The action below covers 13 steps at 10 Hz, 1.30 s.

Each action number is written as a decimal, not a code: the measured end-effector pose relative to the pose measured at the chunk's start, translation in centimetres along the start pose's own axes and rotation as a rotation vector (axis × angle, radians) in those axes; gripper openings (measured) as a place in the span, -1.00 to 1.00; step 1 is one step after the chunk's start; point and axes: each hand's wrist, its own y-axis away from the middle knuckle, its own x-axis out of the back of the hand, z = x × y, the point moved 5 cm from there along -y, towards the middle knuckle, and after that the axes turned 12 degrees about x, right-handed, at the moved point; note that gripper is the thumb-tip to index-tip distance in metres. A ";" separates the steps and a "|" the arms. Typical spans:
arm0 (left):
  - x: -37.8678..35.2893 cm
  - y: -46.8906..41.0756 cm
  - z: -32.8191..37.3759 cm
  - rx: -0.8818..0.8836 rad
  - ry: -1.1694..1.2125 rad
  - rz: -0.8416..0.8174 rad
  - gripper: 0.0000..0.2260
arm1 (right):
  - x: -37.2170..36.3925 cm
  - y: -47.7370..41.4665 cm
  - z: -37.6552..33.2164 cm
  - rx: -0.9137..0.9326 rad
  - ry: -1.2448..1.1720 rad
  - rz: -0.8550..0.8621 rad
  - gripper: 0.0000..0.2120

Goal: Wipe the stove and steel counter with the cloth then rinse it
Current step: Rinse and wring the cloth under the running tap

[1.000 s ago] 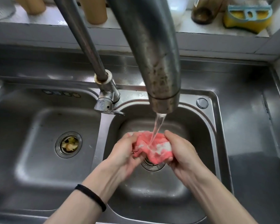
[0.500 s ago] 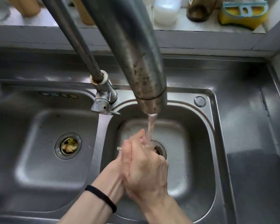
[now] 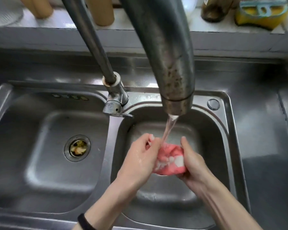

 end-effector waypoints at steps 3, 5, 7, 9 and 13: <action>5.0 1.7 0.7 -0.644 -0.640 0.534 -0.82 | -3.8 3.9 -0.7 -0.064 -0.580 -0.347 -0.87; 7.2 0.0 3.4 -0.818 -0.783 0.689 -0.76 | -4.4 3.1 -0.8 0.086 -0.682 -0.194 -0.85; 7.2 -1.3 4.1 -0.758 -0.842 0.583 -0.86 | -4.6 3.3 -0.4 0.075 -0.839 -0.157 -0.66; 6.7 -1.9 5.2 -0.664 -0.755 0.580 -0.94 | -4.1 3.5 -0.1 0.136 -0.722 -0.007 -0.75; 6.0 -2.6 7.1 -0.537 -0.547 0.640 -0.90 | -3.3 4.3 -0.1 0.163 -0.630 0.049 -0.78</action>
